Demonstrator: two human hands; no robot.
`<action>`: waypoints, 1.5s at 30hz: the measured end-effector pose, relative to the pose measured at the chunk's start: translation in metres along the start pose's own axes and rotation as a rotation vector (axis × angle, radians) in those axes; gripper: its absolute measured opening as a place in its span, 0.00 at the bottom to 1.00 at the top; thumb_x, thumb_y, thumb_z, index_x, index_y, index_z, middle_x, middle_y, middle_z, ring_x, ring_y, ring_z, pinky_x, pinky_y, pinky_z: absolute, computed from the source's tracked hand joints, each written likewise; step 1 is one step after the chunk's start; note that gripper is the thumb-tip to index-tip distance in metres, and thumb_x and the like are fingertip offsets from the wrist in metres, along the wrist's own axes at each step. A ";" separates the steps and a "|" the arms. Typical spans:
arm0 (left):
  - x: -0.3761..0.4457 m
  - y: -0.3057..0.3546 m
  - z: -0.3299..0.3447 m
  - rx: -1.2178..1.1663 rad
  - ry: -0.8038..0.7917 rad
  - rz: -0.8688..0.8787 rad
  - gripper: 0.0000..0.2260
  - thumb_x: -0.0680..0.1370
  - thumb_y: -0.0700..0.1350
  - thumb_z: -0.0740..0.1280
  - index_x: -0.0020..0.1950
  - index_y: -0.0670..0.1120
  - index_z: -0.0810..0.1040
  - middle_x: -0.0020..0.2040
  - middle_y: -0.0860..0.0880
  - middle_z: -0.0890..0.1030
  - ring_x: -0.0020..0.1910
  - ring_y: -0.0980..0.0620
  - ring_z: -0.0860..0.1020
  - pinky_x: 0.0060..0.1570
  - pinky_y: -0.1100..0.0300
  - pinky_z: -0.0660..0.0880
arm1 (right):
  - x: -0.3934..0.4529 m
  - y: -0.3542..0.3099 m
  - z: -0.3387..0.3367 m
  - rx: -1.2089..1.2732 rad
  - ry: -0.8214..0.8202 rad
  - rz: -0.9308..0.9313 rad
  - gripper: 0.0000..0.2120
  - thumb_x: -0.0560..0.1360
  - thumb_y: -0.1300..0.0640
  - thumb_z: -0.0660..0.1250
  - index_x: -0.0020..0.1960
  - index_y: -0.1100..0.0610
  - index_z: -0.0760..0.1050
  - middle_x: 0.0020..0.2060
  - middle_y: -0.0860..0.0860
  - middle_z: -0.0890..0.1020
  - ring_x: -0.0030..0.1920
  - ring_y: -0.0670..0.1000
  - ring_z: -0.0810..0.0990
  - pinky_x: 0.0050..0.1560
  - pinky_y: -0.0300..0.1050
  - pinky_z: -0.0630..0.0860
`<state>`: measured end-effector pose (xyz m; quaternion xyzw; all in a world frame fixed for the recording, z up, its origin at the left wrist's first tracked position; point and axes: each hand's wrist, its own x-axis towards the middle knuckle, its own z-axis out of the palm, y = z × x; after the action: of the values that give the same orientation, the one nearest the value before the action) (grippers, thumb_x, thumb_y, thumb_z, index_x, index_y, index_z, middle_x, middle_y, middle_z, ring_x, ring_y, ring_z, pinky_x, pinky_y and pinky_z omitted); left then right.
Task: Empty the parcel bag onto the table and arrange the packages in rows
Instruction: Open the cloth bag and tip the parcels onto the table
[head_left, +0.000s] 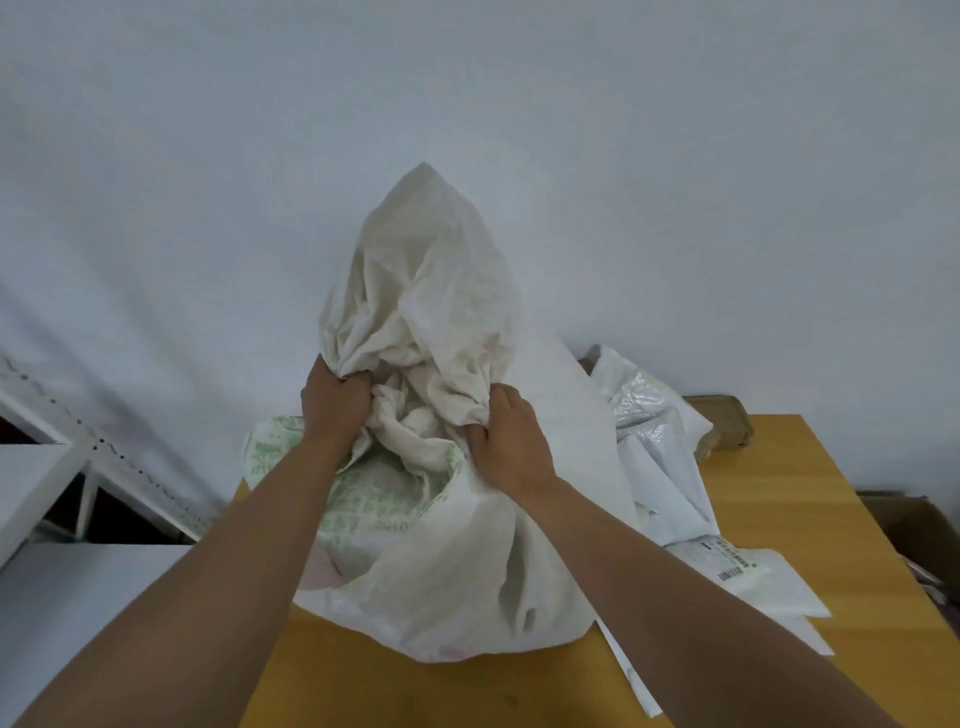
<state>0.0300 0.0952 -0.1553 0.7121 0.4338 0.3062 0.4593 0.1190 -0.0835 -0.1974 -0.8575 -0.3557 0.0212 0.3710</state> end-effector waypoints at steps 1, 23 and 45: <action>0.001 -0.001 -0.002 -0.004 0.008 0.003 0.17 0.75 0.43 0.63 0.63 0.49 0.75 0.52 0.51 0.79 0.54 0.47 0.76 0.51 0.55 0.71 | -0.001 -0.003 0.003 0.007 -0.004 0.004 0.15 0.78 0.55 0.63 0.58 0.64 0.70 0.59 0.59 0.73 0.59 0.60 0.72 0.52 0.50 0.71; 0.040 0.026 -0.053 -0.180 -0.119 0.270 0.11 0.74 0.41 0.63 0.52 0.52 0.81 0.47 0.50 0.83 0.48 0.50 0.82 0.50 0.50 0.80 | 0.001 -0.063 0.046 0.044 0.245 -0.080 0.17 0.68 0.48 0.60 0.40 0.64 0.74 0.46 0.58 0.76 0.39 0.59 0.76 0.35 0.53 0.77; 0.027 0.085 -0.040 0.168 -0.432 0.812 0.04 0.72 0.43 0.58 0.43 0.44 0.68 0.34 0.50 0.75 0.35 0.47 0.74 0.36 0.51 0.72 | -0.034 -0.085 0.049 0.146 0.065 0.144 0.13 0.81 0.52 0.61 0.41 0.56 0.72 0.37 0.57 0.78 0.45 0.59 0.77 0.36 0.40 0.60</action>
<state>0.0369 0.1180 -0.0604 0.9065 0.0375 0.2697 0.3227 0.0286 -0.0343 -0.1856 -0.8517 -0.2787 0.0460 0.4414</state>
